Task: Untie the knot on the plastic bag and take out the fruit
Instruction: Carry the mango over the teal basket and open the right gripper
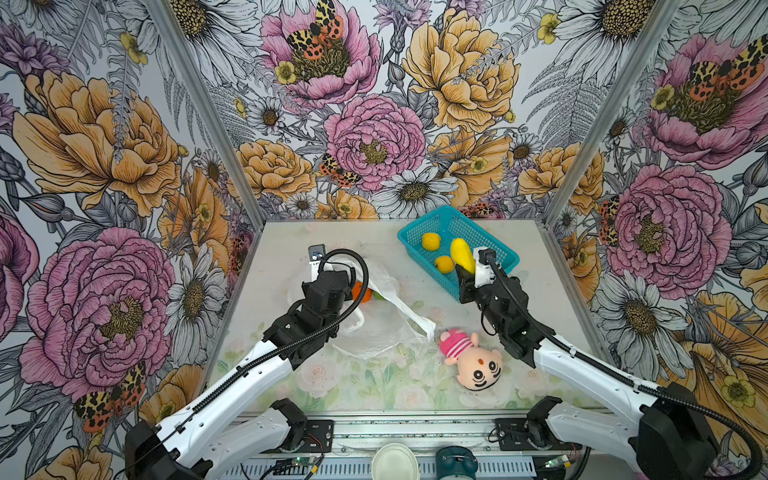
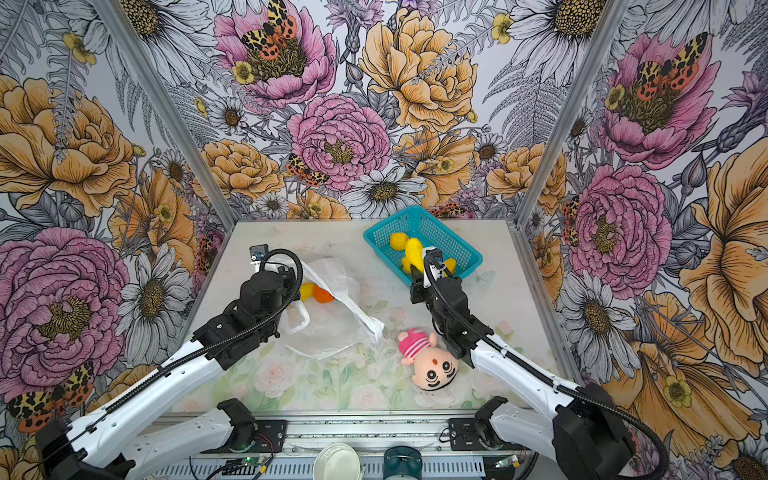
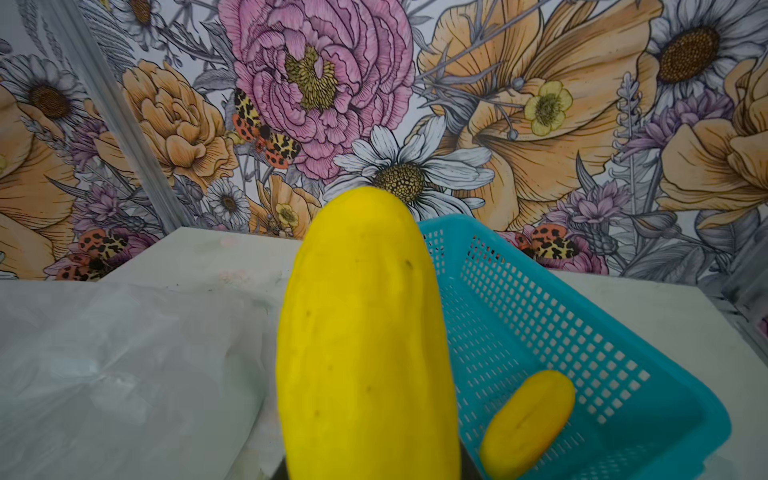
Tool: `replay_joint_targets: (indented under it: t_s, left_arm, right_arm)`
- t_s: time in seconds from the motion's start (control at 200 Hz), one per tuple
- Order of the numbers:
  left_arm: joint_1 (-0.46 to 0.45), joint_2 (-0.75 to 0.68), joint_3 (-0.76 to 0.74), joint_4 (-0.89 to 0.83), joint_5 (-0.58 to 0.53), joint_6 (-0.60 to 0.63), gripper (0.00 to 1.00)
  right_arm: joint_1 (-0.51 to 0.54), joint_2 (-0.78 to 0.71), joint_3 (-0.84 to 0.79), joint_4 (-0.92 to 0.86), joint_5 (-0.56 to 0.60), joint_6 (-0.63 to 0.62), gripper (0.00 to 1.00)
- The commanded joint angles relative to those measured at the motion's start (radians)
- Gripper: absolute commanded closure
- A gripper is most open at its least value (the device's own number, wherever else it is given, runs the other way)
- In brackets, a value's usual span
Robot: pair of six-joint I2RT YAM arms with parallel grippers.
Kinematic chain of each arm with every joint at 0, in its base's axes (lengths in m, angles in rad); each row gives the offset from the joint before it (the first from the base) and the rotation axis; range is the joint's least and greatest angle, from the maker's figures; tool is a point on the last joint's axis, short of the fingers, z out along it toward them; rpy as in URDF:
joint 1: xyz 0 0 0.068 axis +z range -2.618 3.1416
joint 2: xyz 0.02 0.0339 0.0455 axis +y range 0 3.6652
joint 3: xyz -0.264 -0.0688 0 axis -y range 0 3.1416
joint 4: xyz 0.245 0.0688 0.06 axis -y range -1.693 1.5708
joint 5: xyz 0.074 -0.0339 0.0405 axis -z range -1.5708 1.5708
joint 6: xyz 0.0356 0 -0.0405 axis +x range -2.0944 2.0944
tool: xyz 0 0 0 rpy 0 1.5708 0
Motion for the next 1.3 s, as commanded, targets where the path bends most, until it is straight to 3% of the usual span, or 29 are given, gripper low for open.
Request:
replay_joint_targets:
  t_s: [0.0,0.26,0.74,0.936,1.296]
  left_arm:
    - [0.009,-0.014,-0.010,-0.005,0.019,-0.019,1.00]
    - [0.010,-0.010,-0.010,-0.005,0.019,-0.020,1.00]
    - [0.013,-0.004,-0.011,-0.005,0.016,-0.018,1.00]
    - [0.012,0.000,-0.009,-0.005,0.019,-0.019,1.00]
    - [0.012,-0.009,-0.010,-0.005,0.025,-0.022,1.00]
  right_arm:
    - [-0.076,0.105,0.133,-0.183,-0.105,0.058,0.97]
    - [-0.210,0.408,0.371,-0.319,-0.169,0.071,0.95]
    - [-0.296,0.797,0.673,-0.431,-0.171,0.062,0.92]
    - [-0.296,0.813,0.688,-0.456,-0.131,0.074,0.81]
    - [-0.282,0.811,0.686,-0.461,-0.107,0.068,0.36]
